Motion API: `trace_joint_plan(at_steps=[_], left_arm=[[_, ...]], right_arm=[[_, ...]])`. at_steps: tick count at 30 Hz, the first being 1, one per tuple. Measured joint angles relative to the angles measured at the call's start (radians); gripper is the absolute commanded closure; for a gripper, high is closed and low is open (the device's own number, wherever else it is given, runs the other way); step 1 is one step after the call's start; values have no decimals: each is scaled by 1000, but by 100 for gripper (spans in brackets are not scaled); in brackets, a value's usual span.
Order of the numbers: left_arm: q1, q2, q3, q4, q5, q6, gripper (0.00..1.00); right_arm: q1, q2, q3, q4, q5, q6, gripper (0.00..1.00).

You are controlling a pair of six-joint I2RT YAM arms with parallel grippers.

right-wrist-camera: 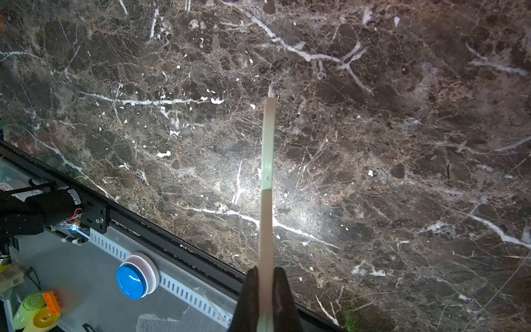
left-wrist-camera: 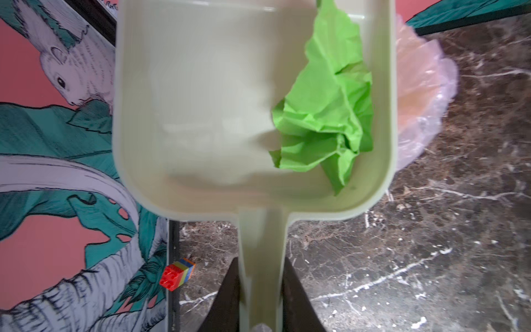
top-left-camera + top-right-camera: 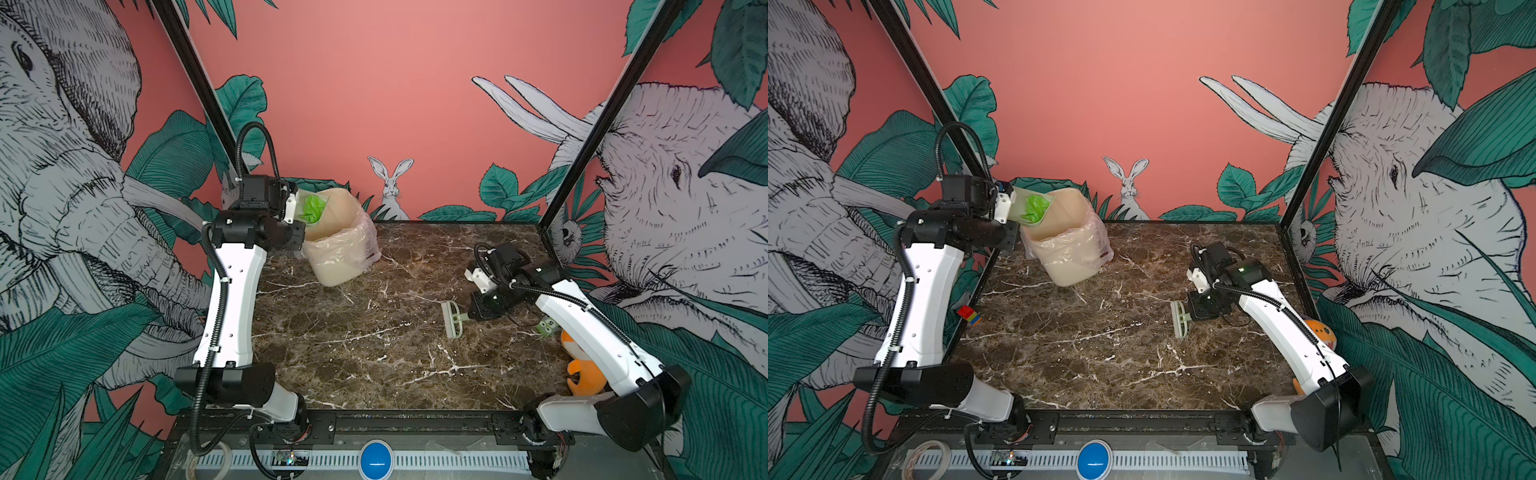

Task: Sweep away the paper scraps from the table
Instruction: 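Tip the dustpan into the cream bin with the left gripper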

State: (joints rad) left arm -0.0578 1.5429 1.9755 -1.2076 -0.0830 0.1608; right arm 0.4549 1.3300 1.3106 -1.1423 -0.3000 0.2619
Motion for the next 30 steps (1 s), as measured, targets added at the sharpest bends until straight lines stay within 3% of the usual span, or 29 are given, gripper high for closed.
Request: trace_joint_plan(at_steps=[9,23,30], left_arm=[[-21,113,23,-44,-161,78,78],[-188,142,16,-19,-520,224,82],[-280,143,-96,113,-732,361,82]], right_arm=[[0,0,-18,0,-3,-3,100],[0,3,0,-5,-11,-3,100],[0,3,0,-6,-12,-3,100]])
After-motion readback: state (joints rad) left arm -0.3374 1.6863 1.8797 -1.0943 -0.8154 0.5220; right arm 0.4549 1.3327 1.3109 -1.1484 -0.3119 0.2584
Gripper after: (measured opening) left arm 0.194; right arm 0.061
